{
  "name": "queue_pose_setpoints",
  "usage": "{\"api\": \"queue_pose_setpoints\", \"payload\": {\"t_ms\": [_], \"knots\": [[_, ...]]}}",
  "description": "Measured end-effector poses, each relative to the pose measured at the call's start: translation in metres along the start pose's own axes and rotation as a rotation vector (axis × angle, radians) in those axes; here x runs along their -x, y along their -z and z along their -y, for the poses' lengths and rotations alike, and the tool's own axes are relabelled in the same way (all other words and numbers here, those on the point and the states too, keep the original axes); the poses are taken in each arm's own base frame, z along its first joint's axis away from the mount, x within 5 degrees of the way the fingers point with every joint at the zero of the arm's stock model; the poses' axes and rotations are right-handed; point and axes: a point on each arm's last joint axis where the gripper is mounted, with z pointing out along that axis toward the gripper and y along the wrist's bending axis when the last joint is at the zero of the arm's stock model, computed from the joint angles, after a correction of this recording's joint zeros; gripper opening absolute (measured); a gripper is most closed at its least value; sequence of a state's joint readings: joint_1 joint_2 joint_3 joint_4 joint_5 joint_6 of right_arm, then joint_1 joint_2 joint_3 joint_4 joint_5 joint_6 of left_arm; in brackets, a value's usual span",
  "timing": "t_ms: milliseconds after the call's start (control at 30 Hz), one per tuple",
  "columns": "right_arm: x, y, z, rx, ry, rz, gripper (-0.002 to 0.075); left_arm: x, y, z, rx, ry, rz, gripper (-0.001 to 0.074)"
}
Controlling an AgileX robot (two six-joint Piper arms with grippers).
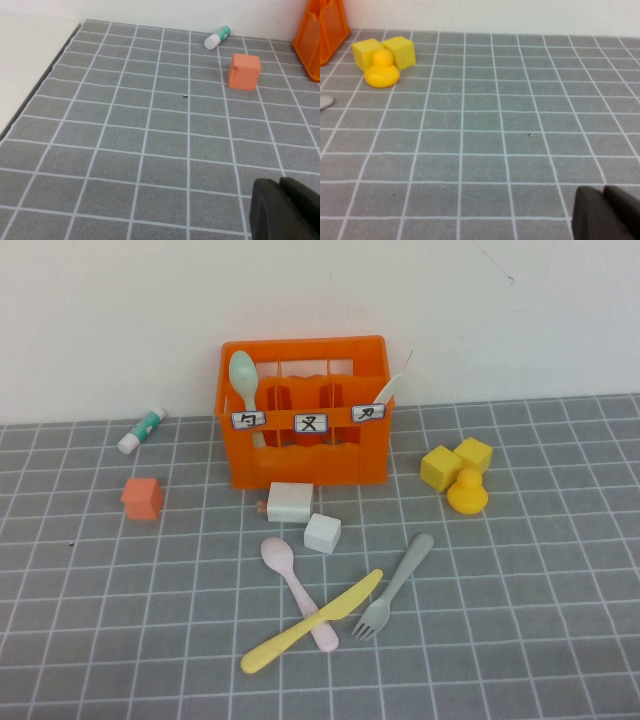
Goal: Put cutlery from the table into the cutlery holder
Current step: Pick up the knife
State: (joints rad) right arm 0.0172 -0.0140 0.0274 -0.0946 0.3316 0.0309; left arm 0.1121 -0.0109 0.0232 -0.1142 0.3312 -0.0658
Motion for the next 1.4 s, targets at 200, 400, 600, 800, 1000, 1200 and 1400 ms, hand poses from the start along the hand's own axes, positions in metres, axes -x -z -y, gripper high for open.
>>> {"api": "queue_pose_setpoints", "payload": {"t_ms": [200,400,600,800,1000,1200,1400], "knots": [[0.000,0.000,0.000,0.005,-0.015,0.000,0.0029,0.000,0.000,0.000,0.000,0.000,0.000,0.0000],[0.004,0.001,-0.016,0.181,-0.566,-0.012,0.0029,0.000,0.000,0.000,0.001,-0.007,0.000,-0.0001],[0.010,0.003,-0.021,0.263,-0.811,0.010,0.0029,0.000,0.000,0.000,0.002,-0.009,0.000,-0.0001],[0.015,0.003,-0.017,0.241,-0.691,0.089,0.0029,0.000,0.000,0.000,0.002,-0.011,0.000,-0.0001],[0.012,0.005,-0.024,0.285,-0.495,0.027,0.0029,0.000,0.000,0.000,0.002,-0.011,0.000,-0.0001],[0.055,0.026,-0.026,0.335,-0.287,0.100,0.0029,0.000,0.000,0.000,0.003,-0.013,0.000,-0.0001],[0.101,0.031,-0.032,0.426,0.079,-0.008,0.0029,0.000,0.000,0.000,0.003,-0.013,0.000,-0.0001]]}}
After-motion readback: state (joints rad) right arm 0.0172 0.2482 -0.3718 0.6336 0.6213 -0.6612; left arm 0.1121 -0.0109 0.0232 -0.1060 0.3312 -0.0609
